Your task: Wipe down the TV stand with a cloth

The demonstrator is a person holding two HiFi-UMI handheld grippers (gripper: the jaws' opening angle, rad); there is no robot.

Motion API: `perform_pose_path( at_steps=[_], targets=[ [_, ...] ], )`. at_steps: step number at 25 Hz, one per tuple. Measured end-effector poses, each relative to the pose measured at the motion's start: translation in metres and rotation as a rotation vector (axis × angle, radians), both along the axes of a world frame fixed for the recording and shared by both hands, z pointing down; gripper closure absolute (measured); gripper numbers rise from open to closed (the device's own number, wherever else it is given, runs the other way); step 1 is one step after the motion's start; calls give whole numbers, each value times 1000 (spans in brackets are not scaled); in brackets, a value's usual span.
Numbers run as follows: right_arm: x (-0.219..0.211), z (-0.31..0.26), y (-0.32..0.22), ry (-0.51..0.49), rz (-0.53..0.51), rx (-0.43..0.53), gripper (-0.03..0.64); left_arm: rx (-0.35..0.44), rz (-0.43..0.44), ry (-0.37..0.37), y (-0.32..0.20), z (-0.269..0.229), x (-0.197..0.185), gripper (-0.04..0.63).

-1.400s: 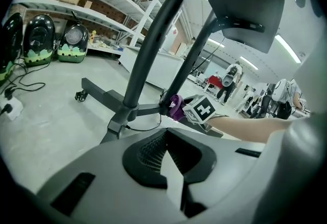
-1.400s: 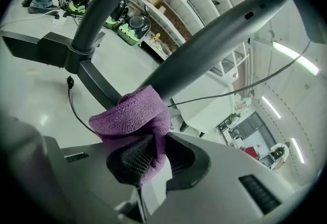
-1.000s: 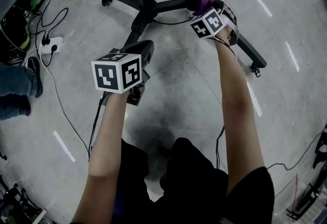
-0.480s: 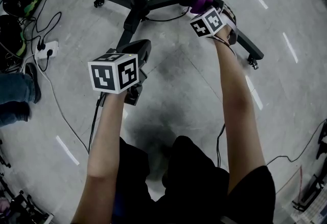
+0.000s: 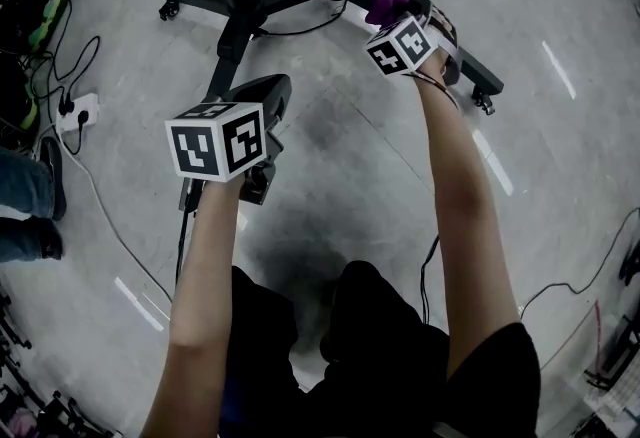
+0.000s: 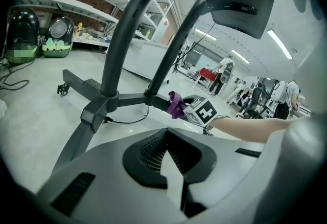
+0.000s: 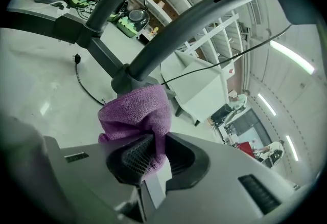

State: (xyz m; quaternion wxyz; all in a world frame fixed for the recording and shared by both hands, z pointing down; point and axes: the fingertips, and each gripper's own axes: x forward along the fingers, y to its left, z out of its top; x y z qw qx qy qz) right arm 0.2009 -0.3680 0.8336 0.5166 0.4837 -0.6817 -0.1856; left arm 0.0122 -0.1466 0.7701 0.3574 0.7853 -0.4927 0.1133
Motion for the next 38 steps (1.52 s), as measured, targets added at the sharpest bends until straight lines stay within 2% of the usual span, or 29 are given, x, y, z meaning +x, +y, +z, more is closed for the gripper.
perform_pose_path(
  at_steps=[17, 38],
  targets=[
    [50, 1, 19, 0, 68, -7, 541, -16, 74, 42, 2, 11, 42, 588],
    [149, -1, 57, 62, 177, -15, 541, -39, 150, 112, 5, 25, 94, 588]
  ],
)
